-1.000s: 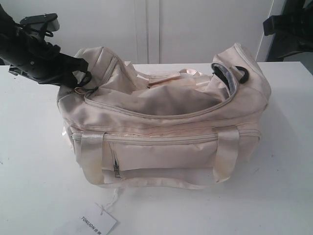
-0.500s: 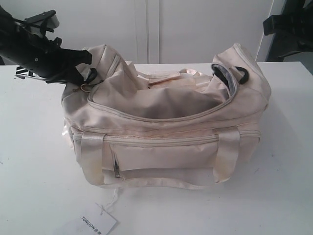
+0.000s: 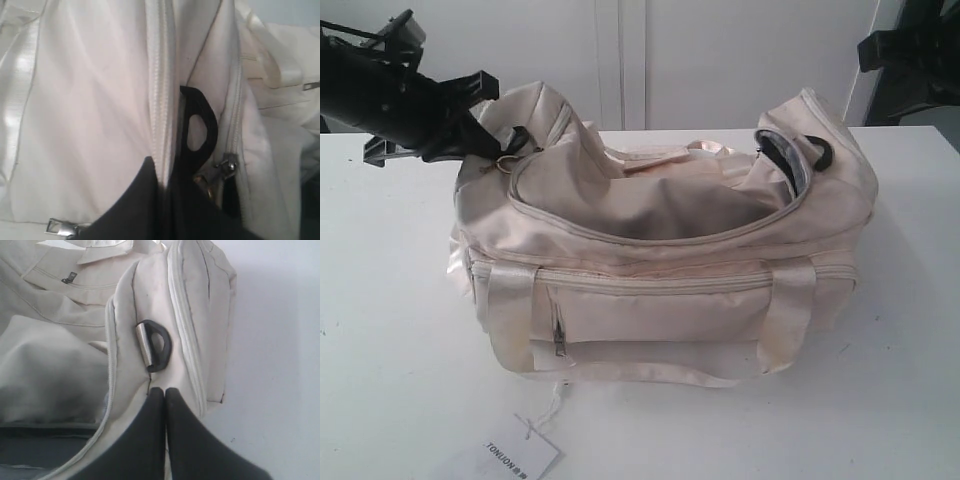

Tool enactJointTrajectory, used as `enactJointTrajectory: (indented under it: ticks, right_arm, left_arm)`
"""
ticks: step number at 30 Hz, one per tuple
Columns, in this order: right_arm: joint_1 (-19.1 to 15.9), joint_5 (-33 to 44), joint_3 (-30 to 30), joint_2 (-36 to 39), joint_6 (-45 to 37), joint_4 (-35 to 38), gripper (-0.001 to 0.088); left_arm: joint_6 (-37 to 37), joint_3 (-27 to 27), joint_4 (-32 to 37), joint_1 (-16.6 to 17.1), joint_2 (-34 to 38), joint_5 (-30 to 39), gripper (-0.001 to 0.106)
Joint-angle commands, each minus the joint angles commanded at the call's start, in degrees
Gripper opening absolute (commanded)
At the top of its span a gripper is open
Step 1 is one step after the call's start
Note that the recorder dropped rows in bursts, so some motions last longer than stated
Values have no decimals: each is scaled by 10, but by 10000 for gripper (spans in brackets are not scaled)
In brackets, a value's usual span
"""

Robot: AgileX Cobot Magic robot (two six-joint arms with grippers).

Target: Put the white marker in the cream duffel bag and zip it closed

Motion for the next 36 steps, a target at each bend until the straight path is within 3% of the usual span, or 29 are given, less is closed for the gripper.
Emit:
enactJointTrajectory:
  ticks: [3,9,15,23,30,36]
  right_arm:
    - [0,0,1,0,1,3,0]
    - [1,5,8,0,3,46,0]
    - [35,0,13,1,-34,102,0]
    - [131,-64,13,1,-57,119,0]
    - [226,-186,13,9,-57,119,0]
    - [300,-275,13,58,-73,119,0]
  left_arm:
    - [26,0,-33,13,0,23,0]
    - [26,0,-34,18,0,29,0]
    - [42,0,-49,18,0,37,0]
    - [59,0,-74,18,0,41,0]
    - [105,0,-135,18,0,60,0]
    - [108,0,-142,18,0,66,0]
